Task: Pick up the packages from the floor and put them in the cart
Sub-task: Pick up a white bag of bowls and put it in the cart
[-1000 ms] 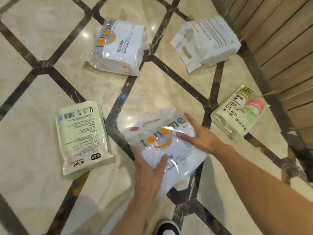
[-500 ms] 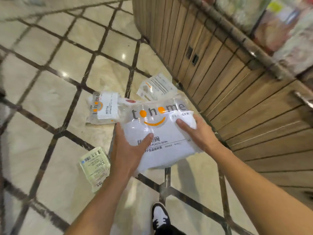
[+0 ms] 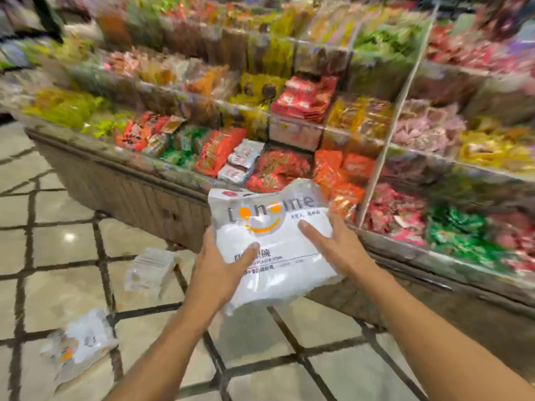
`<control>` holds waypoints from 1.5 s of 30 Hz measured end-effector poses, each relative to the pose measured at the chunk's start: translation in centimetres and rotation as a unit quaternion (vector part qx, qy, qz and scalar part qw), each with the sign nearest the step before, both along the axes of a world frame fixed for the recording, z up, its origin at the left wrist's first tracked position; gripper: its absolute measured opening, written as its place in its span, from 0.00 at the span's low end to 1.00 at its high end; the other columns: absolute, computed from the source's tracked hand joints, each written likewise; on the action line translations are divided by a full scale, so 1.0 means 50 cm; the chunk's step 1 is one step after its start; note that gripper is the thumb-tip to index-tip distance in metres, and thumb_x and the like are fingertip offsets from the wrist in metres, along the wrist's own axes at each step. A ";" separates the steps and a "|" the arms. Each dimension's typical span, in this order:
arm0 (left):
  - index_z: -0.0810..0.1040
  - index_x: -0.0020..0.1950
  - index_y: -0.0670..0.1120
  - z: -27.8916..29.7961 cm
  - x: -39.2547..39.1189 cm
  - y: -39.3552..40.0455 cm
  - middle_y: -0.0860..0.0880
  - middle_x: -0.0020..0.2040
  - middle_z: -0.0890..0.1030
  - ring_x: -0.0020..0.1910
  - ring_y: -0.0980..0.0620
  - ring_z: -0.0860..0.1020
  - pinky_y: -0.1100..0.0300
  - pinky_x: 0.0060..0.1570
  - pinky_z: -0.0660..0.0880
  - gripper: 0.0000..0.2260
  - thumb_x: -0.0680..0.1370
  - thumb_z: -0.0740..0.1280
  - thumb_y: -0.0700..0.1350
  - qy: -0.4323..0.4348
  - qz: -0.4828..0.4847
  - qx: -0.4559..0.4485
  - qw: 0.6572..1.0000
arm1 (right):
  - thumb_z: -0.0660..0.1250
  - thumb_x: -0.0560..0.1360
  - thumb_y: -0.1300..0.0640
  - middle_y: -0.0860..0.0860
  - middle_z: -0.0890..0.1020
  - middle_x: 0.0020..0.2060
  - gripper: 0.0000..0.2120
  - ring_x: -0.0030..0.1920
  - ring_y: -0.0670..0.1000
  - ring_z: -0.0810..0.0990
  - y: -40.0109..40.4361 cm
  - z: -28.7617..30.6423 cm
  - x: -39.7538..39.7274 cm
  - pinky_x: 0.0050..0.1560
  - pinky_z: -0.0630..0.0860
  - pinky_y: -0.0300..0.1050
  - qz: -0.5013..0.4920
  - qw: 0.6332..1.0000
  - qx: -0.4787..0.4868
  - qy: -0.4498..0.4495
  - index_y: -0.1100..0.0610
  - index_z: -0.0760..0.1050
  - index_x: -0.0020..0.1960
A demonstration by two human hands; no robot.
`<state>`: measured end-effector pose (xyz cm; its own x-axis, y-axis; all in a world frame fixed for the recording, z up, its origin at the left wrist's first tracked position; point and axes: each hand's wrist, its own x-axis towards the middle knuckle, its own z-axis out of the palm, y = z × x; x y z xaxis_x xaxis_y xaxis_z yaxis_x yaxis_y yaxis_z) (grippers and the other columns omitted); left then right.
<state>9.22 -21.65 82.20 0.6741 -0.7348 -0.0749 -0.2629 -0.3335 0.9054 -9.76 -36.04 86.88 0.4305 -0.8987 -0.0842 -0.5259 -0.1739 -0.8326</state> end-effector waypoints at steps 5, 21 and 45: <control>0.64 0.79 0.49 0.152 -0.255 -0.100 0.48 0.68 0.78 0.68 0.43 0.76 0.52 0.58 0.72 0.38 0.74 0.73 0.62 -0.048 -0.176 -0.020 0.983 | 0.70 0.79 0.40 0.44 0.74 0.56 0.17 0.58 0.48 0.75 0.035 0.150 -0.338 0.56 0.68 0.42 -0.125 0.992 -0.024 -0.022 0.45 0.66 0.60; 0.74 0.63 0.52 0.290 -1.412 -0.206 0.51 0.57 0.81 0.57 0.46 0.80 0.52 0.53 0.73 0.32 0.69 0.72 0.72 -0.078 -0.518 -0.067 0.849 | 0.68 0.79 0.36 0.41 0.78 0.53 0.16 0.59 0.52 0.78 0.300 0.251 -1.486 0.51 0.71 0.42 -0.461 0.885 -0.062 -0.027 0.43 0.71 0.60; 0.72 0.72 0.50 0.191 -2.642 -0.487 0.48 0.59 0.81 0.59 0.44 0.81 0.50 0.56 0.76 0.42 0.66 0.73 0.73 -0.051 -0.652 -0.050 0.755 | 0.66 0.71 0.24 0.56 0.77 0.71 0.47 0.69 0.60 0.77 0.145 0.140 -2.631 0.68 0.75 0.56 -0.638 0.770 -0.010 0.008 0.54 0.65 0.79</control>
